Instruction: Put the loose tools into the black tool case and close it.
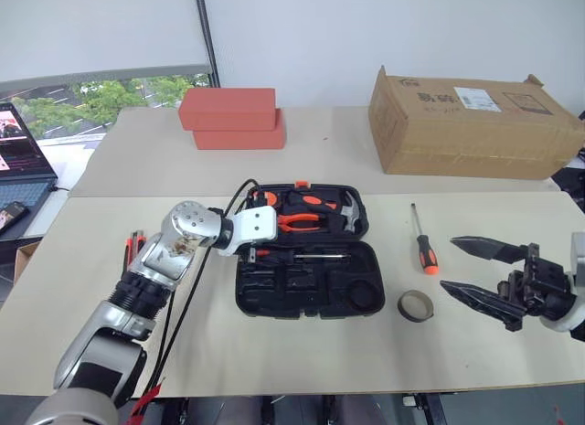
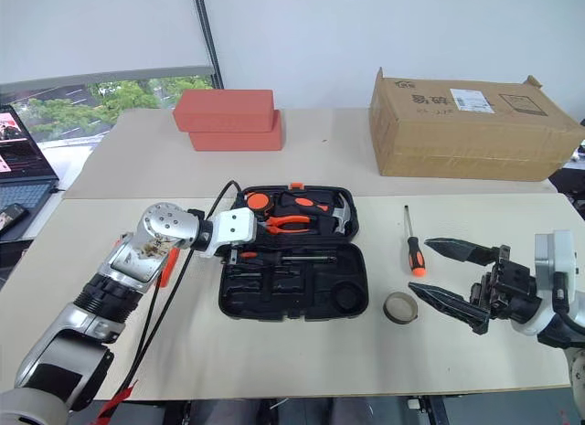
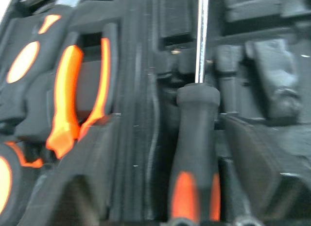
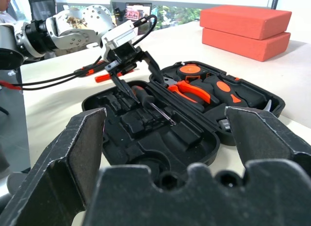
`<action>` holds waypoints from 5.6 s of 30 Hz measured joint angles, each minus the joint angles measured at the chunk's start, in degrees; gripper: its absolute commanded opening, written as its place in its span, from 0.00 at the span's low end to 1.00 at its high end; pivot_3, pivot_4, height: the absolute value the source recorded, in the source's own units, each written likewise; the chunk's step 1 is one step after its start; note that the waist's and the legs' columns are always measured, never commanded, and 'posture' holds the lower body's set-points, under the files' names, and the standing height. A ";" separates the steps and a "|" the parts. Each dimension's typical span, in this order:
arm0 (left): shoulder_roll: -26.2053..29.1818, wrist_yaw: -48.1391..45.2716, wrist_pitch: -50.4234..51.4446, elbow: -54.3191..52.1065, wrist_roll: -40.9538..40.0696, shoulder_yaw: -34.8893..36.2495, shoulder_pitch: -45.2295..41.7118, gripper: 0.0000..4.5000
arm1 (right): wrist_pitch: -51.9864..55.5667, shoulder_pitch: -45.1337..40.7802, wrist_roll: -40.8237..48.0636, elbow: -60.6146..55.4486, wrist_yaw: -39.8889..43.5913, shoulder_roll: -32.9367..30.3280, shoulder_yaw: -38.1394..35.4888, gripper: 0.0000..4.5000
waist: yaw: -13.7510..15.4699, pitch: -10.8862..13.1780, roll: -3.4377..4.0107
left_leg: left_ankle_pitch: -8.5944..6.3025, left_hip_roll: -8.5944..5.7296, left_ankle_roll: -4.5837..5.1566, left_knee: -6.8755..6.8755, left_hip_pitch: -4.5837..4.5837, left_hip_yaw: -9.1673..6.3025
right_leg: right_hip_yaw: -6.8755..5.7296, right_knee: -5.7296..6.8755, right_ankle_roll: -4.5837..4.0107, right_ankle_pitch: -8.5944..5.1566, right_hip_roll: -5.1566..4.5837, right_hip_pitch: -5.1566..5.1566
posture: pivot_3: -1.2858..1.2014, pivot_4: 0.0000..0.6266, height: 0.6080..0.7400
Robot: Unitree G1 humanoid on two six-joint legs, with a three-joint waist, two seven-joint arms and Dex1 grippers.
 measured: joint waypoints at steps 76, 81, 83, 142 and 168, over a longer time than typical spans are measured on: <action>8.05 -6.60 17.74 -24.75 -31.53 17.62 12.36 1.00 | 39.55 -25.75 -28.85 11.03 -47.71 4.66 24.37 0.25 | -0.79 -0.51 0.09 | 0.38 0.04 -0.60 0.07 -0.13 0.04 | 0.13 0.05 0.08 -0.05 0.09 -0.13 | 0.52 0.24 0.78; 8.27 -4.32 18.67 -25.52 -32.97 19.88 13.60 1.00 | 34.71 -27.04 -30.34 13.46 -47.49 4.64 23.97 0.22 | -0.83 -0.51 0.09 | 0.38 0.04 -0.60 0.06 -0.13 0.05 | 0.15 0.07 0.08 -0.06 0.09 -0.15 | 0.52 0.24 0.78; 9.03 -2.85 19.03 -26.19 -33.51 21.89 15.43 1.00 | 25.67 -27.99 -31.50 14.68 -44.39 4.61 24.00 0.22 | -1.23 -0.50 0.09 | 0.39 0.04 -0.62 0.03 -0.13 0.09 | 0.22 0.06 0.09 -0.06 0.13 -0.20 | 0.52 0.24 0.78; 14.82 9.15 24.59 -41.82 -41.96 35.62 36.67 1.00 | -8.94 -37.74 -37.68 28.96 -6.51 19.04 45.05 0.02 | -2.07 -0.37 -0.07 | 0.45 0.19 -0.80 -0.14 0.15 0.11 | 0.14 0.16 -0.54 0.19 0.12 -0.12 | 0.52 0.24 0.78; -0.93 41.56 30.47 -39.92 -29.17 37.05 40.84 1.00 | -0.72 -37.75 -24.37 15.31 -4.16 16.66 34.04 0.72 | -1.55 -0.38 -0.13 | 0.35 0.21 -0.67 -0.19 0.17 0.01 | 0.08 0.10 -0.56 0.19 0.04 -0.04 | 0.52 0.24 0.78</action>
